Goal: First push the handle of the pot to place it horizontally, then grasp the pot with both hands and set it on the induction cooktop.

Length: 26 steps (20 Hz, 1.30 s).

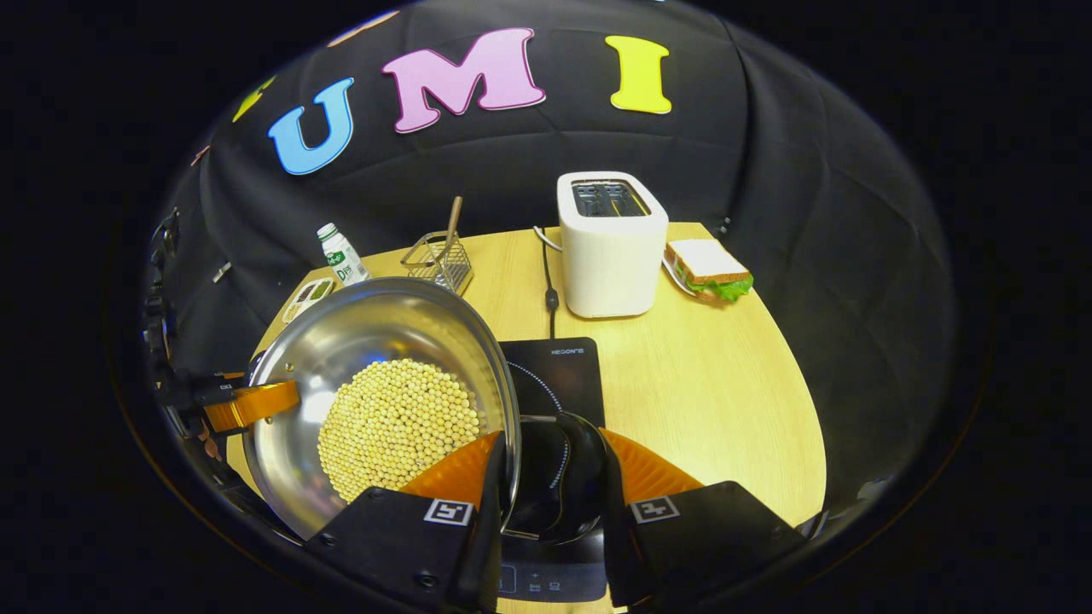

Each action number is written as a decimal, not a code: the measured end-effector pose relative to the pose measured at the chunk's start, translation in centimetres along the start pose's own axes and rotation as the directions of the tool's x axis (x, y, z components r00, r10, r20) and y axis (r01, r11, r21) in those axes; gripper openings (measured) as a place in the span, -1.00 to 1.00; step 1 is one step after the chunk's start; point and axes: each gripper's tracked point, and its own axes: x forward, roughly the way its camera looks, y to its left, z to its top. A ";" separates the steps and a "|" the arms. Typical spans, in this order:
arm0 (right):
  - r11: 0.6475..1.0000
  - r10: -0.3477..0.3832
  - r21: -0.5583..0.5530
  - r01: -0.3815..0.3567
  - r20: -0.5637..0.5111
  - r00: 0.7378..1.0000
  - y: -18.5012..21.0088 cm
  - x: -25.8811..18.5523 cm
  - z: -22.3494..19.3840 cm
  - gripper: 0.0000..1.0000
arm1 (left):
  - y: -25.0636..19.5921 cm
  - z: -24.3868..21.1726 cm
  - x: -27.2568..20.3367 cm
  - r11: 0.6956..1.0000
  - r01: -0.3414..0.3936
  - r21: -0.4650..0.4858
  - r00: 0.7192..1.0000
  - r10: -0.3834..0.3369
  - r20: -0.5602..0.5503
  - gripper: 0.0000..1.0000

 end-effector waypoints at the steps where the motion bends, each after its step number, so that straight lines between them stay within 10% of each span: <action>1: 1.000 -0.001 0.002 0.001 -0.004 1.000 -0.4 0.2 0.0 0.03 | -0.4 0.0 0.3 1.000 0.001 0.000 1.000 -0.001 -0.002 0.13; 26: 1.000 -0.030 0.006 0.030 -0.046 0.998 -4.6 4.1 -1.0 0.25 | -2.9 -1.8 5.3 1.000 -0.011 -0.028 0.998 0.009 -0.069 0.29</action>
